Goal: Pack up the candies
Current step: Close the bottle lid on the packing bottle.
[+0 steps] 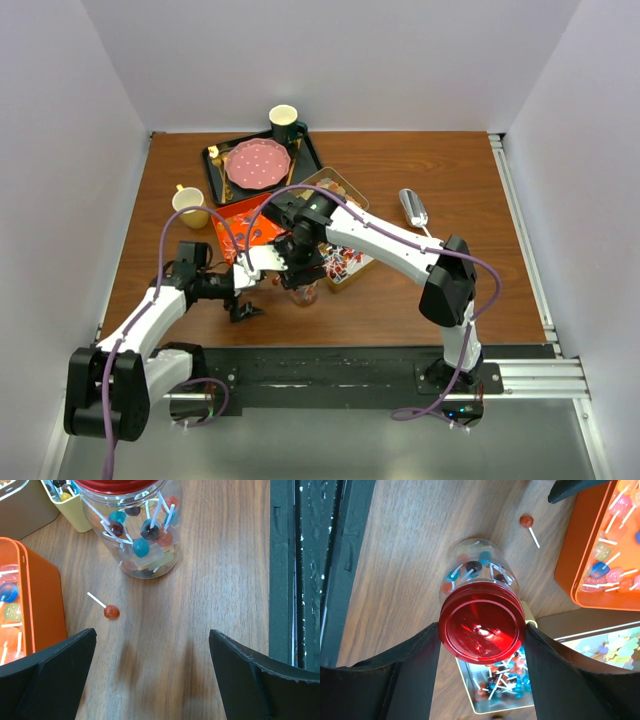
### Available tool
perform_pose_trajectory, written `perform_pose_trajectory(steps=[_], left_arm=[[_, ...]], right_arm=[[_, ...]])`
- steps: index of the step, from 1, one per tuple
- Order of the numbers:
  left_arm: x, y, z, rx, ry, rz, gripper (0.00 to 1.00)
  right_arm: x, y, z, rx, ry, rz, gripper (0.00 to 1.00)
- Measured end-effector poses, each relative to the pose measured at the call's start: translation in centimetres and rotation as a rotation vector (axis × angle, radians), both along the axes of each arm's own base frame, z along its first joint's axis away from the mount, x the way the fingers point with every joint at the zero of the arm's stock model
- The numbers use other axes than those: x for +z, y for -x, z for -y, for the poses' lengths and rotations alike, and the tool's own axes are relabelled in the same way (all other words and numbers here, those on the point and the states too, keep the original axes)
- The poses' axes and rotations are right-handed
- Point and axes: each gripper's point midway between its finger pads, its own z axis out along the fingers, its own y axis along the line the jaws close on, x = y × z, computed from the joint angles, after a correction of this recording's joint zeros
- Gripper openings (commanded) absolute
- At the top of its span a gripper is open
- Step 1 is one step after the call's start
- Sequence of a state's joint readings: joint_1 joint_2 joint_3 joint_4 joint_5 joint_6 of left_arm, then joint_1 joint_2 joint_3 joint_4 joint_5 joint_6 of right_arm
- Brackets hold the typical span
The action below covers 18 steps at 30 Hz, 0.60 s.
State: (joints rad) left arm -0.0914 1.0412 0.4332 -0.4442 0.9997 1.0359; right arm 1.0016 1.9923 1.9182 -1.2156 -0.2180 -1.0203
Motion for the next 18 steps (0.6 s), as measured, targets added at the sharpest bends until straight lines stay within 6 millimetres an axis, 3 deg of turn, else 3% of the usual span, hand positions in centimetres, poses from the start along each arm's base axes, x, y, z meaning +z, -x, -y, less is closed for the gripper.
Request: perform_pose_trajectory(steps=[10, 18], left_arm=[[-0.1, 0.0, 0.0, 0.004, 0.007, -0.014, 1.0], [-0.4, 0.2, 0.2, -0.005, 0.019, -0.035, 1.0]], right_arm=[[0.0, -0.1, 0.2, -0.062, -0.002, -0.022, 0.61], [0.1, -2.8, 1.7, -0.218, -0.021, -0.041, 0.62]])
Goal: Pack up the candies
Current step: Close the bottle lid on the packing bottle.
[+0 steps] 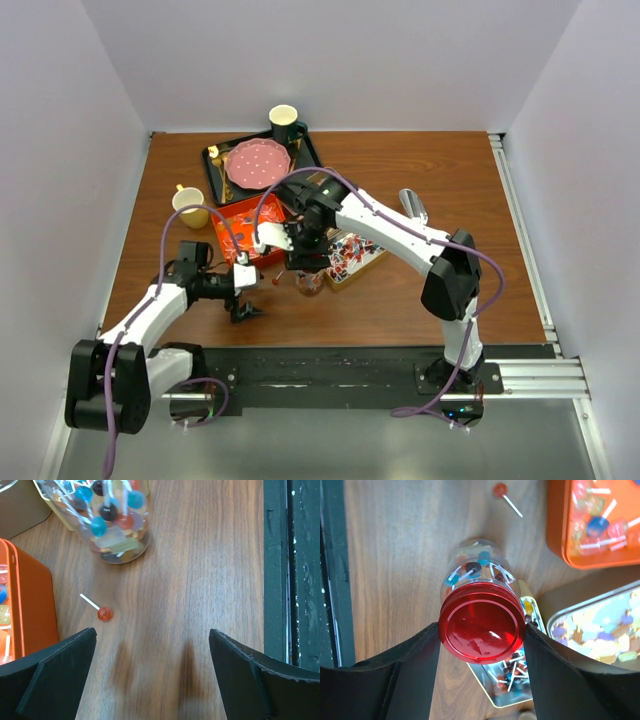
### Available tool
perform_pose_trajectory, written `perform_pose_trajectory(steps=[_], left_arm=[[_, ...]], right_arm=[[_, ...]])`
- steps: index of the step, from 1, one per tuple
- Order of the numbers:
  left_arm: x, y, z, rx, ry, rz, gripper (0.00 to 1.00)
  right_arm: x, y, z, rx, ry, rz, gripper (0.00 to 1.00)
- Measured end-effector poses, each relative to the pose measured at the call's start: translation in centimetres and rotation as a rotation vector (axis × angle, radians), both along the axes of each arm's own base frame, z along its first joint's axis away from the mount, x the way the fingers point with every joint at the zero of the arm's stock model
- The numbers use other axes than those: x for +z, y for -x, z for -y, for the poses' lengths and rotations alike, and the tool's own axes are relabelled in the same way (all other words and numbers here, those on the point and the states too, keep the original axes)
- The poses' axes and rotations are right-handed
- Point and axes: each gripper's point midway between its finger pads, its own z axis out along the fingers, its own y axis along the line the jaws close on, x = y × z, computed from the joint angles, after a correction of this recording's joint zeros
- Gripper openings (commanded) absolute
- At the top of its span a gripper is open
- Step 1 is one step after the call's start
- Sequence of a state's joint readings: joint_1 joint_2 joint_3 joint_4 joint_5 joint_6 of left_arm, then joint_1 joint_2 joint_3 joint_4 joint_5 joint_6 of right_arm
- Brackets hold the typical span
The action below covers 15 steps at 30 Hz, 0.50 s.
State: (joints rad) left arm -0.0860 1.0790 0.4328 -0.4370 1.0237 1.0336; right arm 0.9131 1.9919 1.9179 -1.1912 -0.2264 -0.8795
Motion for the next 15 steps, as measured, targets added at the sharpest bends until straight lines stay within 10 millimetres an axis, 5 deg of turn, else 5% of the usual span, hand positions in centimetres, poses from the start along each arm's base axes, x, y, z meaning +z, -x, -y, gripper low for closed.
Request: perform_pose_trajectory(steps=[15], left_arm=[[-0.28, -0.66, 0.7, -0.013, 0.047, -0.054, 1.0]], right_arm=[[0.2, -1.06, 0.36, -0.079, -0.019, -0.008, 0.62]])
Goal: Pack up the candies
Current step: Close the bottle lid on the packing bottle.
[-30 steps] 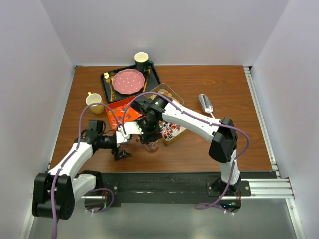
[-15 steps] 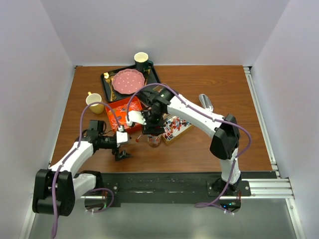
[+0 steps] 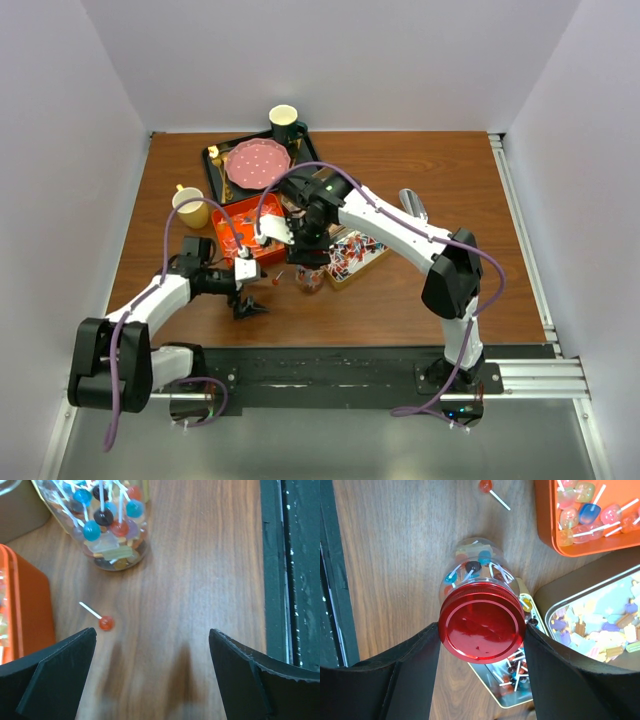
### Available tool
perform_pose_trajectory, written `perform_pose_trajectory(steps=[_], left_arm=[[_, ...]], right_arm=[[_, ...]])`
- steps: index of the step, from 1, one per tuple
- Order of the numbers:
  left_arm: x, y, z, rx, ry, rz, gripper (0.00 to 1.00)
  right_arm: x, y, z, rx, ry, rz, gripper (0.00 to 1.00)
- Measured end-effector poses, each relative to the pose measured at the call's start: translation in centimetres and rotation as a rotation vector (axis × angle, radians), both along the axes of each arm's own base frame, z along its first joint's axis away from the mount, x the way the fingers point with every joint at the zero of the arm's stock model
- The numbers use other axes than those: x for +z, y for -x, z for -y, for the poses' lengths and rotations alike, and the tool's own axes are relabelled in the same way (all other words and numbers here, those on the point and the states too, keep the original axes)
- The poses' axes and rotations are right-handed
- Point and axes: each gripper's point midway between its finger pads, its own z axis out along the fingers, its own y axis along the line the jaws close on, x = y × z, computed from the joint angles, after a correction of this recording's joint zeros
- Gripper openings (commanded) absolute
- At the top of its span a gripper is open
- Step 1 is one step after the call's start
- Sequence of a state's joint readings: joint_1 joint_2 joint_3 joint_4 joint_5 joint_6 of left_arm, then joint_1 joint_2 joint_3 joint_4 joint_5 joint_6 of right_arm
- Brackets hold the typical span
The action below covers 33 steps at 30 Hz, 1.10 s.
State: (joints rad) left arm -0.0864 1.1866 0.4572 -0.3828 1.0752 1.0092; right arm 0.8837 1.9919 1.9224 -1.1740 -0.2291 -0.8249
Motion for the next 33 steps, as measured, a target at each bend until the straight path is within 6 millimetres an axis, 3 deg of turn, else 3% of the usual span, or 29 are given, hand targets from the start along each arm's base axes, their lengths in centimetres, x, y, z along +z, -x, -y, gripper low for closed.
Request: perform_pose_trajectory(steps=[7, 15, 33], left_arm=[[0.2, -1.0, 0.2, -0.003, 0.007, 0.004, 1.0], [0.3, -1.5, 0.3, -0.004, 0.012, -0.005, 1.0], [0.1, -2.3, 0.4, -0.005, 0.013, -0.019, 1.0]], right_arm=[[1.8, -1.0, -0.5, -0.027, -0.043, 0.029, 0.62], [1.4, -0.5, 0.0, -0.015, -0.018, -0.004, 0.62], [0.2, 0.6, -1.0, 0.039, 0.002, -0.054, 0.64]])
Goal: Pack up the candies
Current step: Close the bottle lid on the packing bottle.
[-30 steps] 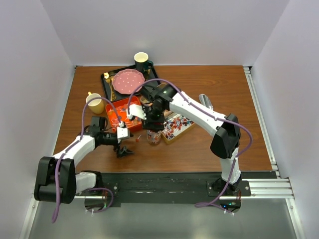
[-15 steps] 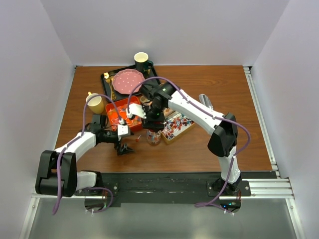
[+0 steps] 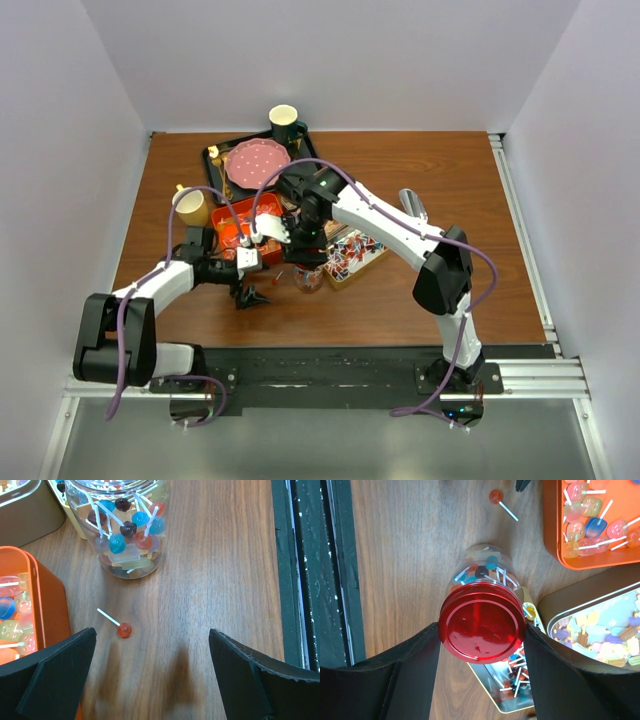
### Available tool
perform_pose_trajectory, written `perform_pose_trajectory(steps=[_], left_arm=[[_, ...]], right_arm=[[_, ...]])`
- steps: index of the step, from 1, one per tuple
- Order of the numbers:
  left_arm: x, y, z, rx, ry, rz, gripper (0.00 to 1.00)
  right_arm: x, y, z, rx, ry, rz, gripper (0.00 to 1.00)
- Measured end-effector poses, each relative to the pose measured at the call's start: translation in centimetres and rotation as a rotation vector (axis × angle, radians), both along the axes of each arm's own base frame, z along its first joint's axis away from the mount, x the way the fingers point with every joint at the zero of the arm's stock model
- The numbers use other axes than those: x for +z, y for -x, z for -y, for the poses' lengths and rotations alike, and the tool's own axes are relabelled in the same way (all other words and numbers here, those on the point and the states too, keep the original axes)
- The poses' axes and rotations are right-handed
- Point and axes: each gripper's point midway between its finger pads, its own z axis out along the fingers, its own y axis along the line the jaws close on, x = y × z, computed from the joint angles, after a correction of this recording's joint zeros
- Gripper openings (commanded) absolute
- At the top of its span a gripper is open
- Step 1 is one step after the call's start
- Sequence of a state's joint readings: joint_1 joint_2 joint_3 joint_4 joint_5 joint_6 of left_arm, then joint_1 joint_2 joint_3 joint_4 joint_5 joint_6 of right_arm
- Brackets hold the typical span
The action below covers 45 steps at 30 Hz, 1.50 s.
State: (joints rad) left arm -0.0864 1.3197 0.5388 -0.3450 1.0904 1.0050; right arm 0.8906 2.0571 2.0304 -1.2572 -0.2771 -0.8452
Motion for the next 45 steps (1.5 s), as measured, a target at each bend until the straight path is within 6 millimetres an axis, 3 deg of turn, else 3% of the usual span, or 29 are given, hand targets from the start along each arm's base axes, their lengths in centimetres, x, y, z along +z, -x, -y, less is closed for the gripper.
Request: perform_pose_trajectory(steps=[29, 31, 35, 39, 45], left_arm=[[-0.3, -0.1, 0.8, -0.032, 0.025, -0.016, 1.0], [-0.3, 0.0, 0.8, -0.035, 0.025, -0.016, 1.0], [-0.2, 0.1, 1.2, -0.053, 0.023, -0.004, 1.0], [-0.3, 0.6, 1.7, -0.089, 0.016, 0.037, 1.0], [-1.4, -0.1, 2.1, -0.126, -0.01, 0.048, 1.0]], right_arm=[[-1.0, -0.2, 0.9, -0.01, 0.064, 0.054, 0.64], [-1.0, -0.2, 0.9, -0.014, 0.066, 0.054, 0.68], [-1.0, -0.3, 1.2, -0.023, 0.077, 0.06, 0.87], [-2.0, -0.2, 2.2, -0.06, 0.108, 0.037, 0.99], [-2.4, -1.0, 4.7, -0.153, 0.131, 0.007, 0.99]])
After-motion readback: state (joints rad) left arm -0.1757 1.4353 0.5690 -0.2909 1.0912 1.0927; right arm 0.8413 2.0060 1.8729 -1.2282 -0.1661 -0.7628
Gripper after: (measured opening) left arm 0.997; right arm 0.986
